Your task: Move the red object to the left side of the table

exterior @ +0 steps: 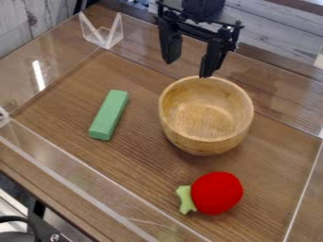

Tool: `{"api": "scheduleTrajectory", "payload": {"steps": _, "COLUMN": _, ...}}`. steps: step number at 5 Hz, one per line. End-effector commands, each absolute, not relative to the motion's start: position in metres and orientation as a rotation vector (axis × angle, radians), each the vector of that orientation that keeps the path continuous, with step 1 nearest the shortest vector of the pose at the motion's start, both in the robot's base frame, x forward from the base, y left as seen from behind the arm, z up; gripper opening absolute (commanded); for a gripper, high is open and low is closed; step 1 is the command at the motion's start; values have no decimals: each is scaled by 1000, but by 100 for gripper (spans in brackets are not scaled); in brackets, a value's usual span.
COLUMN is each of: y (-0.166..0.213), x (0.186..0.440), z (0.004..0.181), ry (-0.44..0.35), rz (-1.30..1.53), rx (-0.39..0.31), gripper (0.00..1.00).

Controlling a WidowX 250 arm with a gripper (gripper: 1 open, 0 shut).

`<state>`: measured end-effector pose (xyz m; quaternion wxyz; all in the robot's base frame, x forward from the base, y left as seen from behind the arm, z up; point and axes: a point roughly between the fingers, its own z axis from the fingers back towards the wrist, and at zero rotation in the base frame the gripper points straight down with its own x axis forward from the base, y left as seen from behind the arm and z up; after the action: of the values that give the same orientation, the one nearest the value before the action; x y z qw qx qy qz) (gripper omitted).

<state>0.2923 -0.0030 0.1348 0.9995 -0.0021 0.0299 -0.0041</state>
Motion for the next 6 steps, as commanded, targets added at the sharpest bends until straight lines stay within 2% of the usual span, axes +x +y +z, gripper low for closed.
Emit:
{"api": "scheduleTrajectory", "payload": {"steps": 1, "y": -14, "x": 284, "z": 123, "ry": 92, "rz": -75, "rx": -13, "gripper": 100}}
{"api": "scheduleTrajectory", "payload": {"steps": 2, "y": -38, "x": 261, "z": 111, "ry": 116, "rz": -245, "rx": -19, "gripper": 100}}
{"api": "scheduleTrajectory", "payload": {"steps": 4, "y": -77, "x": 211, "z": 97, "ry": 98, "rz": -616, "rx": -13, "gripper": 100}}
{"api": "scheduleTrajectory", "payload": {"steps": 6, "y": -86, "x": 208, "z": 96, "ry": 64, "rz": -730, "rx": -9, "gripper": 100}}
